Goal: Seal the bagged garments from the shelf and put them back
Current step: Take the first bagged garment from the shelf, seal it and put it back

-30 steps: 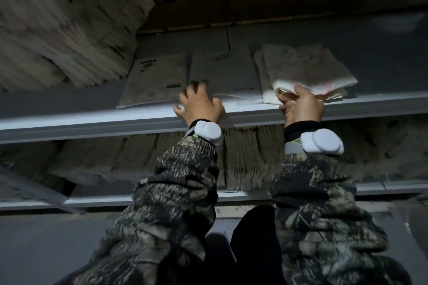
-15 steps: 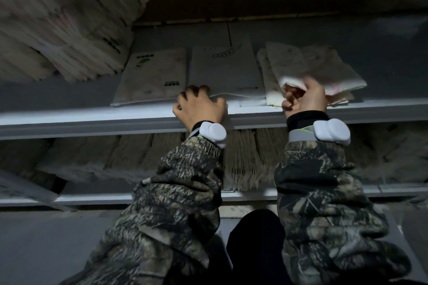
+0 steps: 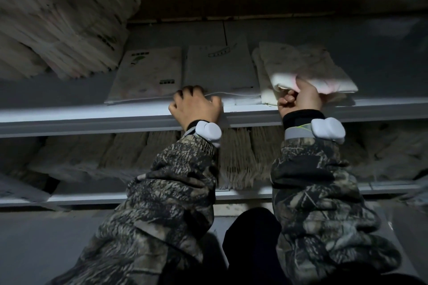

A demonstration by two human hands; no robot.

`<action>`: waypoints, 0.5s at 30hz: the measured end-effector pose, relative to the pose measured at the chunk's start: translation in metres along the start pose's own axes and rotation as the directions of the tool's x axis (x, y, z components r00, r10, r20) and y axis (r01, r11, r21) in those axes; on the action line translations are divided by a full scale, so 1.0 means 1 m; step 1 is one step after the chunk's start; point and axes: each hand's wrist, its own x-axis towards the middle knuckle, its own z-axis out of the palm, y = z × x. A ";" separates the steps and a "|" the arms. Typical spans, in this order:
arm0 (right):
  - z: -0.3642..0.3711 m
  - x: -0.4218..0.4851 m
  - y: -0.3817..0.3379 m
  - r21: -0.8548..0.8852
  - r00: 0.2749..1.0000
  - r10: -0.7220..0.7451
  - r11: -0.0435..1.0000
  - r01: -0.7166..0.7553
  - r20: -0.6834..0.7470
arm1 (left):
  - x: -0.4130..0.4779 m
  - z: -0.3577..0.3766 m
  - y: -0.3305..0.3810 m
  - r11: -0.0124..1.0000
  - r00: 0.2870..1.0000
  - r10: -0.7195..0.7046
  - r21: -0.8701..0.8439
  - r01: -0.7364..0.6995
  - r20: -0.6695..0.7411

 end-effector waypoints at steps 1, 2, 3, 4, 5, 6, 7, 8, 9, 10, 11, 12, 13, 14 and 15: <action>0.000 0.000 0.002 0.001 1.000 -0.014 1.000 0.014 0.001 | 0.000 0.000 0.000 1.000 1.000 0.002 0.000 -0.002 0.000; -0.001 -0.001 0.003 0.001 1.000 -0.022 1.000 0.022 0.003 | 0.000 0.000 0.000 1.000 1.000 0.003 0.000 -0.003 0.001; -0.002 -0.003 0.004 0.001 1.000 -0.029 1.000 0.029 0.003 | 0.000 0.000 0.000 1.000 1.000 0.004 -0.001 -0.004 0.002; -0.002 -0.006 0.005 0.004 0.999 -0.035 0.999 0.035 0.006 | 0.000 -0.001 0.001 1.000 1.000 0.004 -0.002 -0.004 0.004; -0.002 -0.009 0.006 0.010 0.999 -0.043 0.999 0.043 0.010 | 0.000 -0.001 0.001 1.000 1.000 0.003 -0.002 -0.003 0.005; -0.002 -0.014 0.007 0.019 0.999 -0.051 0.999 0.051 0.014 | 0.000 -0.001 0.001 1.000 1.000 0.003 -0.001 -0.003 0.005; -0.002 -0.019 0.009 0.027 0.998 -0.058 0.998 0.058 0.017 | 0.000 -0.001 0.001 1.000 1.000 0.004 0.000 -0.004 0.005; -0.003 -0.025 0.010 0.035 0.998 -0.064 0.997 0.063 0.017 | 0.000 -0.001 0.000 1.000 1.000 0.003 0.000 -0.003 0.004; -0.004 -0.029 0.013 0.043 0.997 -0.069 0.997 0.069 0.017 | 0.000 0.000 0.000 1.000 1.000 0.002 0.000 -0.002 0.002; -0.006 -0.034 0.015 0.054 0.997 -0.073 0.996 0.072 0.023 | 0.001 0.000 0.000 1.000 1.000 0.001 -0.002 -0.001 0.000; -0.008 -0.039 0.018 0.062 0.997 -0.076 0.995 0.074 0.033 | 0.000 0.000 0.000 1.000 1.000 0.001 -0.004 -0.001 0.000; -0.010 -0.044 0.021 0.066 0.996 -0.078 0.995 0.075 0.044 | 0.000 0.000 0.000 1.000 1.000 0.003 -0.007 -0.003 0.000; -0.011 -0.047 0.024 0.066 0.995 -0.081 0.995 0.078 0.055 | 0.000 0.000 0.000 1.000 1.000 0.005 -0.009 -0.005 0.000; -0.012 -0.051 0.027 0.065 0.994 -0.083 0.995 0.079 0.068 | 0.000 0.000 0.000 1.000 1.000 0.006 -0.010 -0.006 -0.001; -0.013 -0.053 0.030 0.062 0.993 -0.084 0.995 0.079 0.077 | 0.000 -0.001 0.000 1.000 1.000 0.007 -0.011 -0.007 -0.002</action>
